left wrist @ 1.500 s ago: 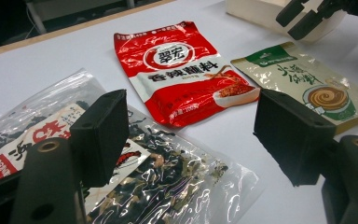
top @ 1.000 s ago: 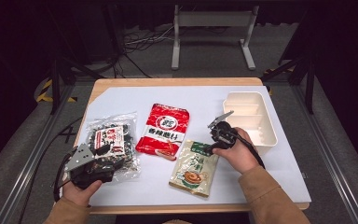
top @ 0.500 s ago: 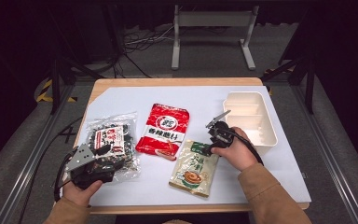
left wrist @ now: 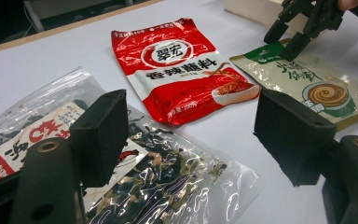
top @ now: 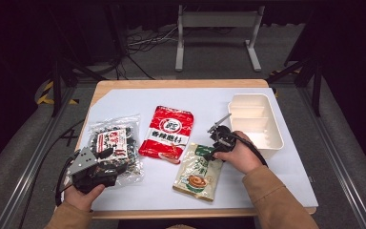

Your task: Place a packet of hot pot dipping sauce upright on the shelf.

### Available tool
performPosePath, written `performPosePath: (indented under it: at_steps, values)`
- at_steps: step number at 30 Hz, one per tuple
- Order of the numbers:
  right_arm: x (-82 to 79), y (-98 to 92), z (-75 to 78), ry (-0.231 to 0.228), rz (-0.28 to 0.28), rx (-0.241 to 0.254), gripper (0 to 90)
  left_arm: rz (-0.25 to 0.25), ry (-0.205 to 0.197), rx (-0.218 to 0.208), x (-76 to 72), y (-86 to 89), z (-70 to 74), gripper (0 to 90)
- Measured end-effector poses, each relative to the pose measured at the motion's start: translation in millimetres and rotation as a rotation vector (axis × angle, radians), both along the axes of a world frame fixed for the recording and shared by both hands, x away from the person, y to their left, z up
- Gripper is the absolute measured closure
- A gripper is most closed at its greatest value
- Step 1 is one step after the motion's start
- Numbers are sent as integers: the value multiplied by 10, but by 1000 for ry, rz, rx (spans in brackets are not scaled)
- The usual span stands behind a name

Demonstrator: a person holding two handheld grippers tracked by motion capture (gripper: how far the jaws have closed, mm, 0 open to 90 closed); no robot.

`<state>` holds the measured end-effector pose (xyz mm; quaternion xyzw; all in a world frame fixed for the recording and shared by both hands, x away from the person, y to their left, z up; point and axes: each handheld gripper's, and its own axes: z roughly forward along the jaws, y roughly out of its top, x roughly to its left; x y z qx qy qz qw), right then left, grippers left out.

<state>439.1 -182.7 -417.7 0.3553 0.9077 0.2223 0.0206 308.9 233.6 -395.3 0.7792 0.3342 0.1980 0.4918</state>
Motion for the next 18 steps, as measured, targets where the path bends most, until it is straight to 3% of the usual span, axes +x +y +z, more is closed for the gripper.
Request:
performPosePath:
  at_steps: [7, 18]
  values:
    - [-27, -28, 47, 1, -5, 25, 344, 0, -4, 1, 5, 6, 1, 268]
    - [-105, -88, 217, 20, 41, 67, 524, -2, -1, 1, 4, -4, 0, 267]
